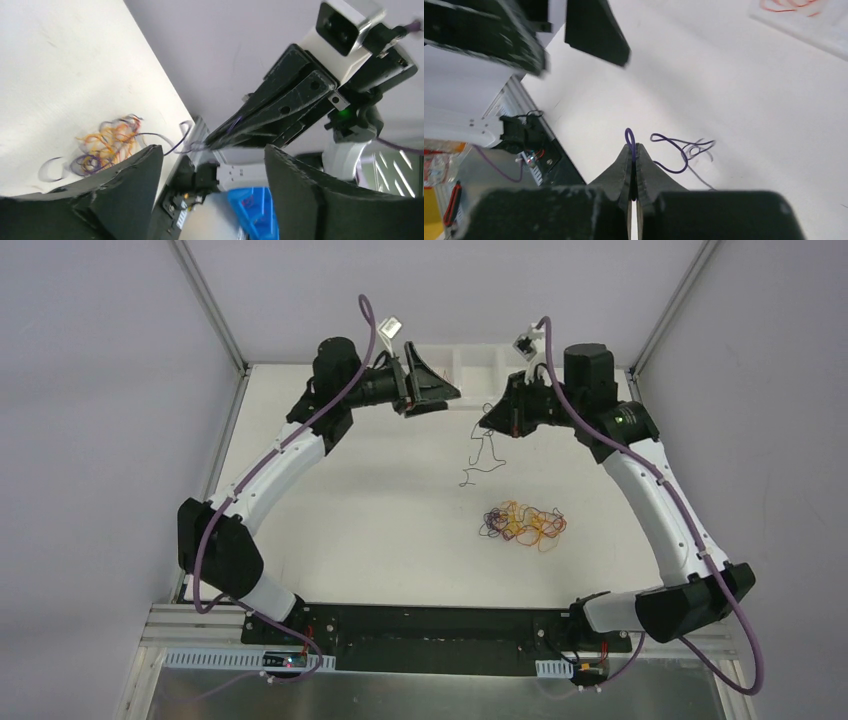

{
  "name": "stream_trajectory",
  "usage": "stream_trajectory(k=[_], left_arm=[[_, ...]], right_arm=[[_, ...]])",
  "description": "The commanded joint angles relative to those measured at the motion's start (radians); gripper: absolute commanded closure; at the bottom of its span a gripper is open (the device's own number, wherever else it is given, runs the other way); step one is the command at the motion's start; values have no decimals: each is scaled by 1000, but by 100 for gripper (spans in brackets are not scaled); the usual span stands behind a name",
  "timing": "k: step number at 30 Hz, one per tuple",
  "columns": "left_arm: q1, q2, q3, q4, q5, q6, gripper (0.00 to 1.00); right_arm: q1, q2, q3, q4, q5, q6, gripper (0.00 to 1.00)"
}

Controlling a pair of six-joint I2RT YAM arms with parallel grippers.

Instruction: Untangle the cables

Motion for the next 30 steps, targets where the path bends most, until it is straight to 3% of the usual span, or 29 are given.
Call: stream_trajectory(k=[1, 5, 14, 23, 30], left_arm=[[131, -63, 43, -35, -44, 40, 10], [202, -81, 28, -72, -44, 94, 1], [227, -81, -21, -88, -12, 140, 1], [257, -48, -70, -16, 2, 83, 1], [284, -12, -71, -6, 18, 79, 1]], right_arm=[[-120, 48, 98, 21, 64, -35, 100], [-216, 173, 250, 48, 121, -17, 100], [-358, 489, 629, 160, 242, 14, 100], [-390, 780, 776, 435, 292, 77, 100], [-388, 983, 954, 493, 295, 109, 100]])
